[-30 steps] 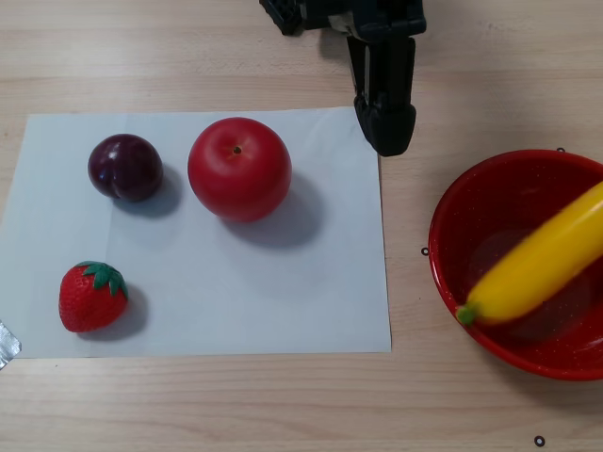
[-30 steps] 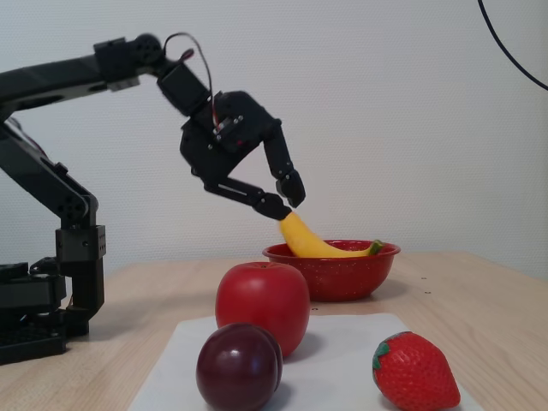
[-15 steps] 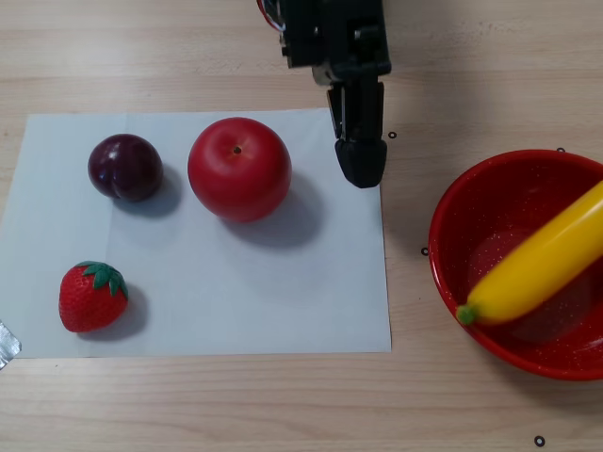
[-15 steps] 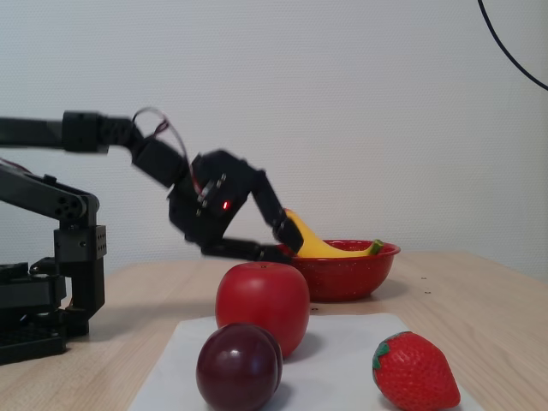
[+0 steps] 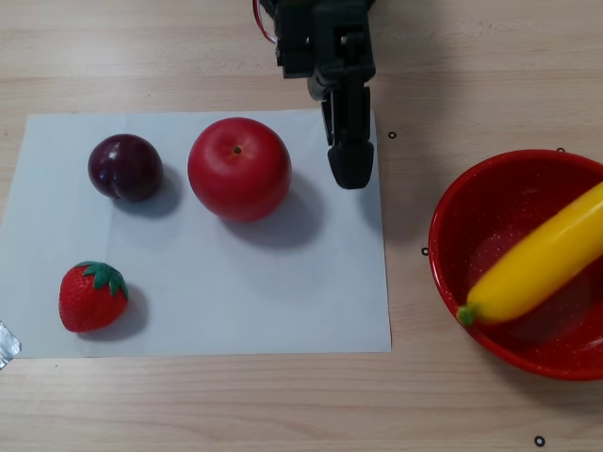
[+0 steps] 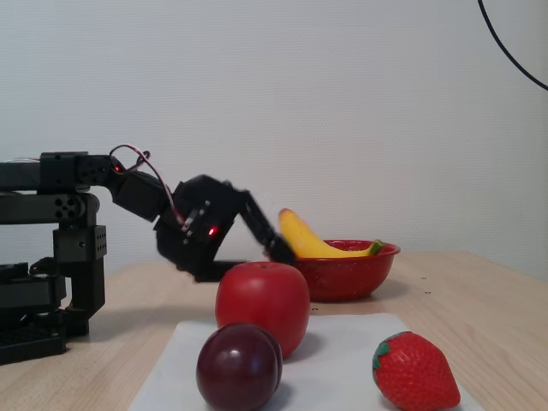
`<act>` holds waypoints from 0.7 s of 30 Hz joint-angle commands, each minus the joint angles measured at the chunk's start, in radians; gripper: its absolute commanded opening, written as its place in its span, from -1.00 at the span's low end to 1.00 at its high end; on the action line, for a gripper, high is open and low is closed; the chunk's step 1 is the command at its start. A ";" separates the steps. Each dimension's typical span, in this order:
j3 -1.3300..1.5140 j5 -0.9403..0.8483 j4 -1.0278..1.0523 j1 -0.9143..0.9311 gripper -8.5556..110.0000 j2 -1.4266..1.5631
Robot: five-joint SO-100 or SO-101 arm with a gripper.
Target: Grasp the banana and put it in the red bowl.
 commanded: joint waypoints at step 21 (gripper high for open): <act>0.005 -0.055 0.583 -0.063 -0.85 0.095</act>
